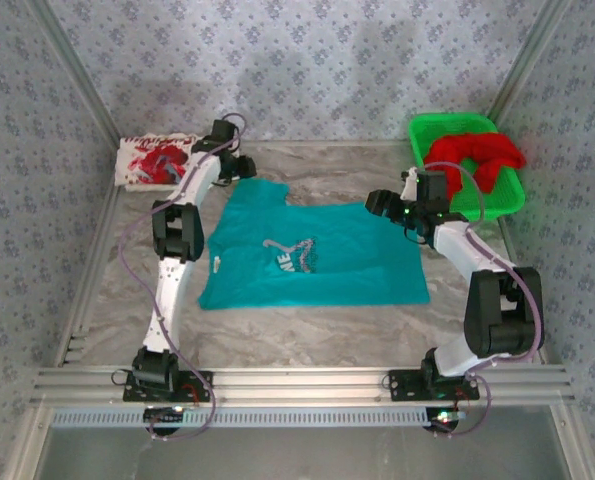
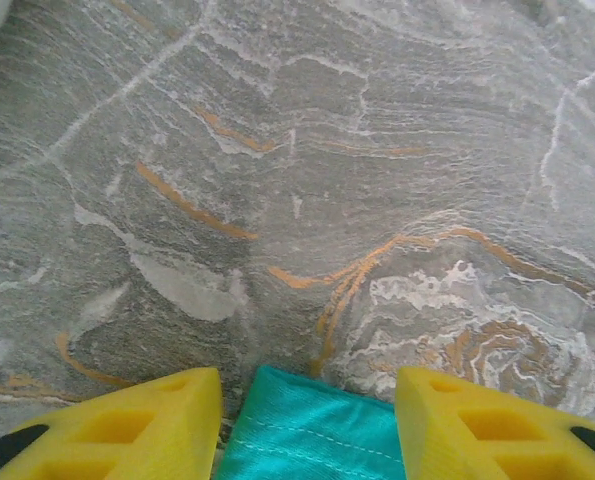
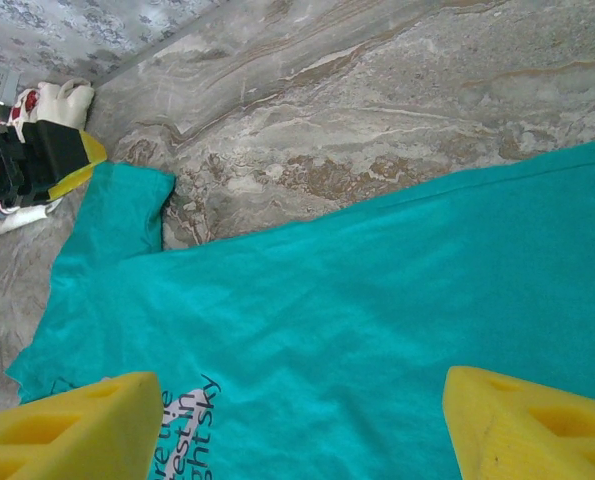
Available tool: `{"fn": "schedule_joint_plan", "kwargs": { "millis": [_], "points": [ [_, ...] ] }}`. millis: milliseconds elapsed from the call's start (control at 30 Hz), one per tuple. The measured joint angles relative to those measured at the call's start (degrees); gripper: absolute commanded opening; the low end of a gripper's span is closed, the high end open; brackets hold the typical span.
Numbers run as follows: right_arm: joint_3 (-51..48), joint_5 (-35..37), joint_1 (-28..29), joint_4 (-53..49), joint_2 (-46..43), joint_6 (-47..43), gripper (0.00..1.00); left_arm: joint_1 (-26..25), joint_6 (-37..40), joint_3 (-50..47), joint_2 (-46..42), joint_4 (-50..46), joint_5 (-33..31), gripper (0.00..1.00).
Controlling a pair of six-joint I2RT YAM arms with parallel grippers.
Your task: Fold and stack the t-shirts
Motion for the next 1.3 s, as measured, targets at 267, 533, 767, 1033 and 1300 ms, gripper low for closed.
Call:
{"fn": "schedule_joint_plan", "kwargs": {
  "millis": [267, 533, 767, 1033, 1300],
  "points": [
    [0.11, 0.02, -0.02, -0.31, 0.04, 0.02, 0.77, -0.31, -0.7, 0.0, 0.04, -0.15, 1.29, 0.11],
    [2.27, 1.64, -0.22, -3.26, 2.29, 0.0, 0.77, -0.92, -0.09, 0.0, 0.02, -0.31, 1.88, 0.0],
    [13.92, 5.53, -0.72, -12.57, 9.22, -2.86, 0.7, 0.33, 2.34, -4.39, -2.49, -0.15, 0.33, 0.0],
    [28.13, 7.1, -0.72, -20.55, 21.97, -6.69, 0.6, 4.24, 5.16, -12.92, -7.69, 1.09, -1.6, 0.0],
    [38.12, 11.34, -0.83, -28.26, 31.15, -8.55, 0.6, 5.25, 6.78, -13.4, -8.57, 2.43, -2.21, 0.0]
  ]
}}
